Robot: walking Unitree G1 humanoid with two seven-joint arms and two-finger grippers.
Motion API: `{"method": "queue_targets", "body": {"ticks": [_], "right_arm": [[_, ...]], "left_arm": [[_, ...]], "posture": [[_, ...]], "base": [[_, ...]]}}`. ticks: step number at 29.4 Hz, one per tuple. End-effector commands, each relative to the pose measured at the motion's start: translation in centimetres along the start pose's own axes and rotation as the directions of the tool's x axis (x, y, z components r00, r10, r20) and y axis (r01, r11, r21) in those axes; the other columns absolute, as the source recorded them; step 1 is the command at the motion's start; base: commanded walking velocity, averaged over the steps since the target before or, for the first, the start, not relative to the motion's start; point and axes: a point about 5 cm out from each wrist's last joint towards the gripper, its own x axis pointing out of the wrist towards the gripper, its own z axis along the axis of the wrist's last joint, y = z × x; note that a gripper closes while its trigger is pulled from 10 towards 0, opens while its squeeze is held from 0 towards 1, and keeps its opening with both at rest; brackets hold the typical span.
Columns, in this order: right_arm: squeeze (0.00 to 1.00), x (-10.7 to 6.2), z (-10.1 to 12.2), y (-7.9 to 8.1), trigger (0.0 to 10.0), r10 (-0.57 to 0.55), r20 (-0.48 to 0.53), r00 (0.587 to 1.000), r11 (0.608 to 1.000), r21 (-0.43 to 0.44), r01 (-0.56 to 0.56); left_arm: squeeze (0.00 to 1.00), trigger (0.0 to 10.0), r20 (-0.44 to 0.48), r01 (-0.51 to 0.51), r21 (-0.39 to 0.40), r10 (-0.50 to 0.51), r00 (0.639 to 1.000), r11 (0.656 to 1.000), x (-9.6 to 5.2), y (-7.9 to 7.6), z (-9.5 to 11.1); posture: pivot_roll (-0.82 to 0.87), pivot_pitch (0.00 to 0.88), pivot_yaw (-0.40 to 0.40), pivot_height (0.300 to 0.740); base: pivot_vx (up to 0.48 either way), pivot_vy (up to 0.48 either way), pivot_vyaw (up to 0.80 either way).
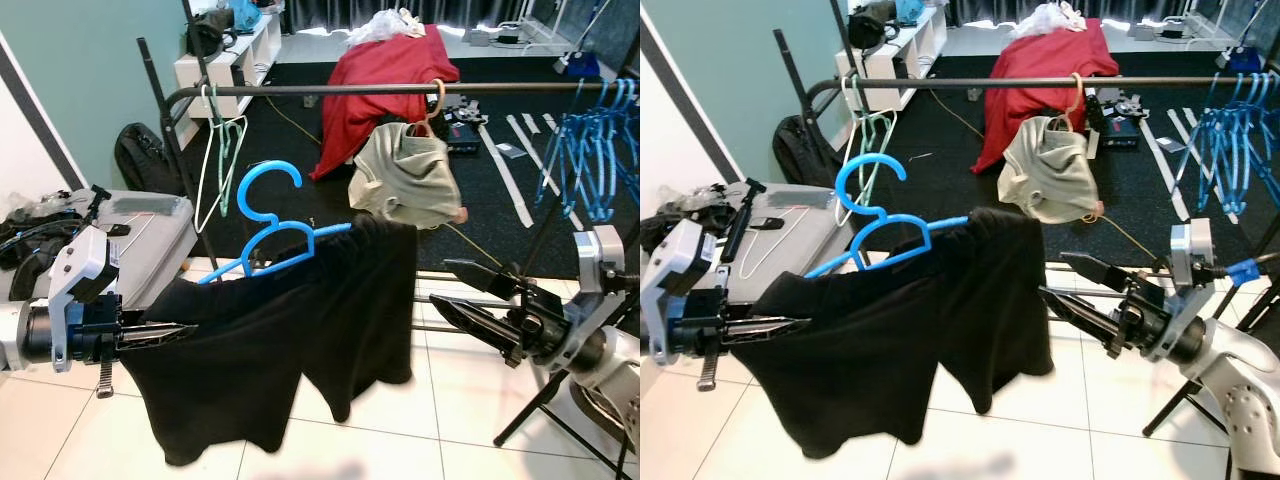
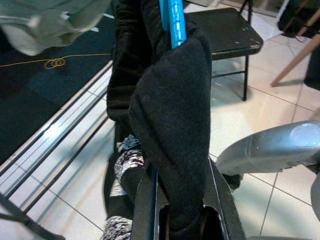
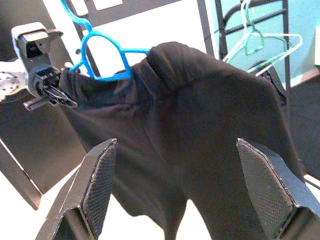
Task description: Hang hanger
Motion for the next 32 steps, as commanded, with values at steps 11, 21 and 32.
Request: {"method": "queue_targets", "body": {"ticks": [11, 21, 32], "right_arm": [[0.0, -1.6, 0.9, -0.5, 10.0, -0.044, -0.043, 0.998, 0.998, -0.048, 0.042], [0.0, -0.5, -1.5, -1.5, 10.0, -0.106, -0.208, 0.972, 0.993, -0.072, 0.093], [0.0, 0.0, -2.4, -2.1, 7.5, -0.144, -0.234, 0.962, 0.989, -0.069, 0.131]], "left_arm": [[0.0, 10.0, -0.066, 0.069, 0.028, -0.067, 0.996, 0.997, -2.4, -0.3, 0.5], [0.0, 10.0, -0.037, 0.159, 0.062, -0.157, 0.987, 0.985, -1.7, -1.1, 1.7], [0.0, 10.0, -0.031, 0.188, 0.1, -0.186, 0.982, 0.977, -1.7, -1.4, 2.7]], "posture": [[-0.14, 0.0, 0.066, 0.731], [-0.14, 0.0, 0.062, 0.731], [-0.13, 0.0, 0.062, 0.731]], "base": [[0.0, 0.0, 0.0], [0.0, 0.0, 0.0], [0.0, 0.0, 0.0]]}}
